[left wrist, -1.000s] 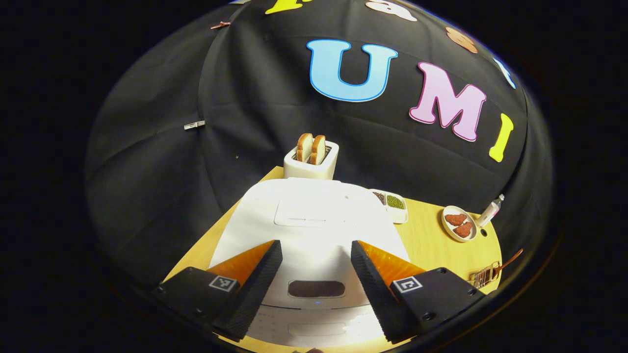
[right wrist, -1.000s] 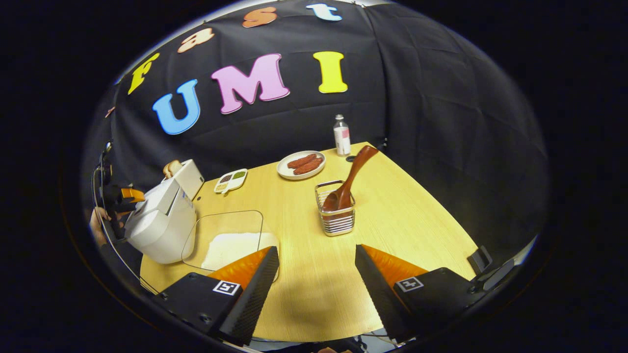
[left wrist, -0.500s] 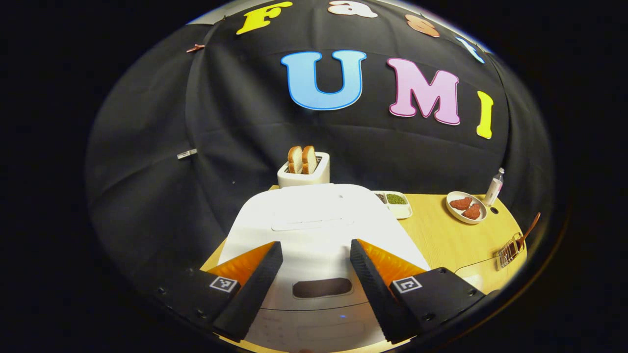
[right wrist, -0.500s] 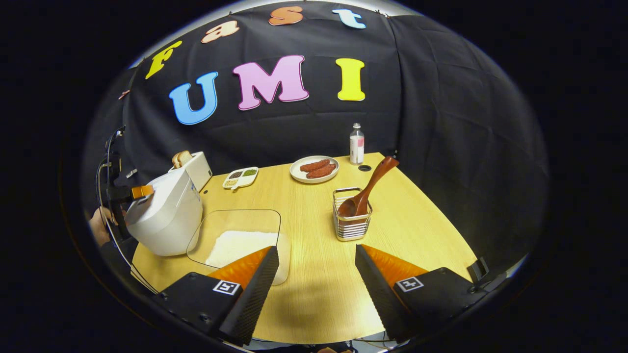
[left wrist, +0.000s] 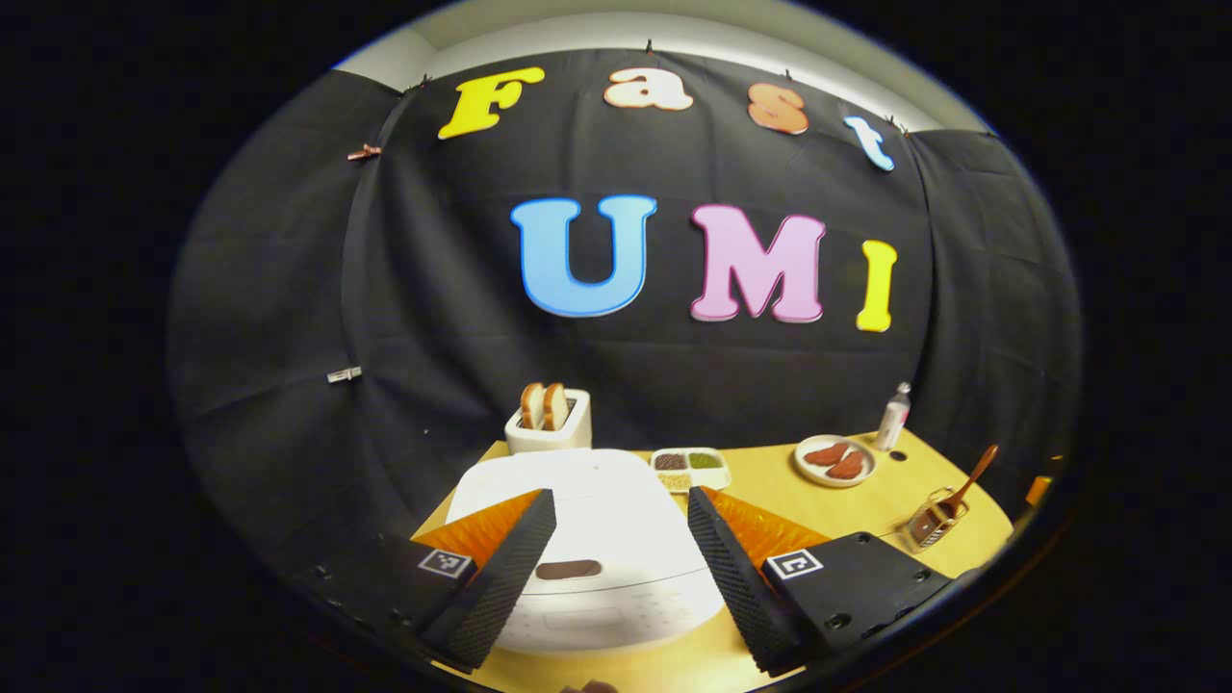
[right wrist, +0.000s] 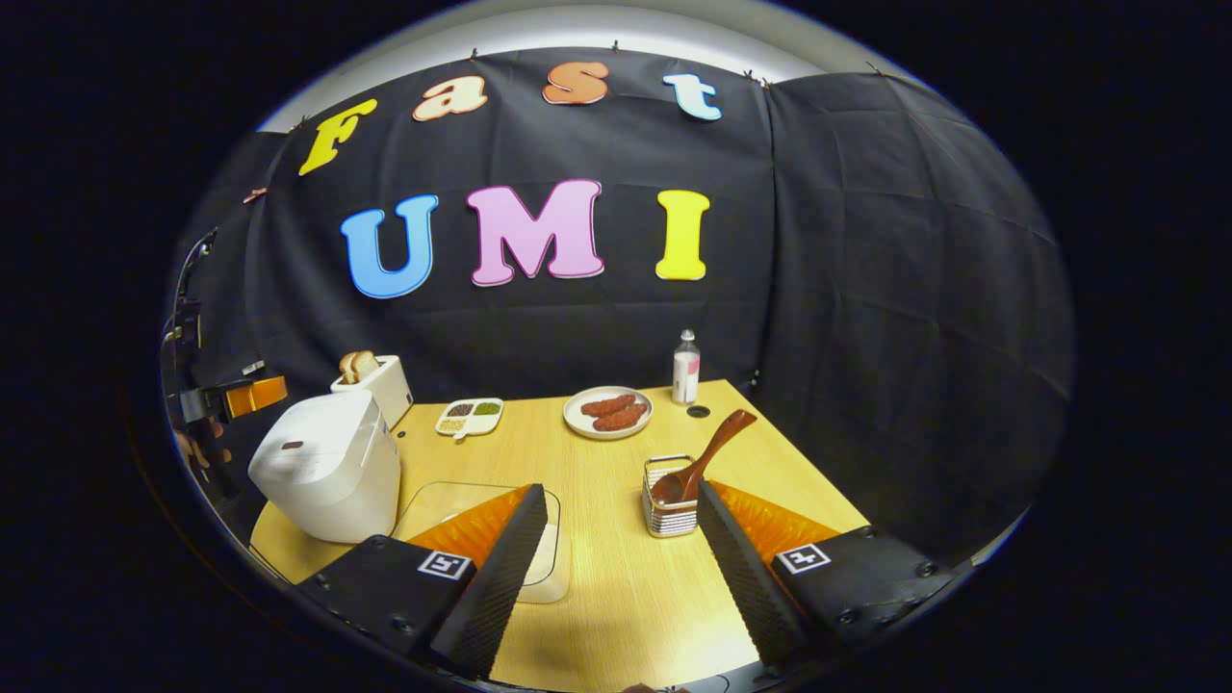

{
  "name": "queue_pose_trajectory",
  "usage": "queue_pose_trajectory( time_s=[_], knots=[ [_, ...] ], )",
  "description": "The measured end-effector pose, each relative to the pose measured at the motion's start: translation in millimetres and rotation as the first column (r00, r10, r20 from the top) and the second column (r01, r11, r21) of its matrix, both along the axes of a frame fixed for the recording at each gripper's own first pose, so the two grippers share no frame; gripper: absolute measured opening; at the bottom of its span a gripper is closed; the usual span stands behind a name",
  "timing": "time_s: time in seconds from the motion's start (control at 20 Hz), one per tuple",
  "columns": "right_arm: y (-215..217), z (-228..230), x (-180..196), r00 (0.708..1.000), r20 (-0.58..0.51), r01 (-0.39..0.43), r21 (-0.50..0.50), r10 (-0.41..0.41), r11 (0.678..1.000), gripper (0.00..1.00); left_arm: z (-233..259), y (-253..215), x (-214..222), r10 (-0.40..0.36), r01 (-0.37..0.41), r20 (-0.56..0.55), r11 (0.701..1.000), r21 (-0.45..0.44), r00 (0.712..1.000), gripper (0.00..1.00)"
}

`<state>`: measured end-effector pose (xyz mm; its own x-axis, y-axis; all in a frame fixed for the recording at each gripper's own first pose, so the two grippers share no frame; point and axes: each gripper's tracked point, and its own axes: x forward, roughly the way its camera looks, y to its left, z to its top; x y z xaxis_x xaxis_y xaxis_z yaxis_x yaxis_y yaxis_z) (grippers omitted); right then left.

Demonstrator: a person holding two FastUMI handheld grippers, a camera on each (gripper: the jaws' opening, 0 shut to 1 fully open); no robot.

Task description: Close the left gripper, press the button to open the rice cooker; take a wooden spoon from the chopstick holder with the right hand, scoop a spoonful of rice and pour it into the rice cooker, then put the wooden spoon back into the chopstick holder.

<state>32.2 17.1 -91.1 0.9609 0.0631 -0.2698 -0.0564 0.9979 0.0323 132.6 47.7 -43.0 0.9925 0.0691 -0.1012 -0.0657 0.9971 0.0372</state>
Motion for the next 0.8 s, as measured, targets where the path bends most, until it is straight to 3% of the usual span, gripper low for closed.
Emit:
queue_pose_trajectory(
  time_s=[0.3,0.55,0.8],
  knots=[
    [-20,43,-31,0.992,0.118,-0.031,-0.001,0.031,1.0,0.99,7,-54,-101,-0.039,0.041,0.057,0.999,-0.033,0.998,0.95],
    [-58,62,-62,0.984,0.162,-0.074,0.021,0.069,0.997,0.99,-7,-70,-161,0.034,-0.027,0.036,0.983,-0.183,0.999,0.95],
    [-81,80,-72,0.975,0.204,-0.102,0.033,0.093,0.994,0.99,13,-80,-197,0.066,-0.057,0.07,0.99,-0.125,0.995,0.95]
  ],
)
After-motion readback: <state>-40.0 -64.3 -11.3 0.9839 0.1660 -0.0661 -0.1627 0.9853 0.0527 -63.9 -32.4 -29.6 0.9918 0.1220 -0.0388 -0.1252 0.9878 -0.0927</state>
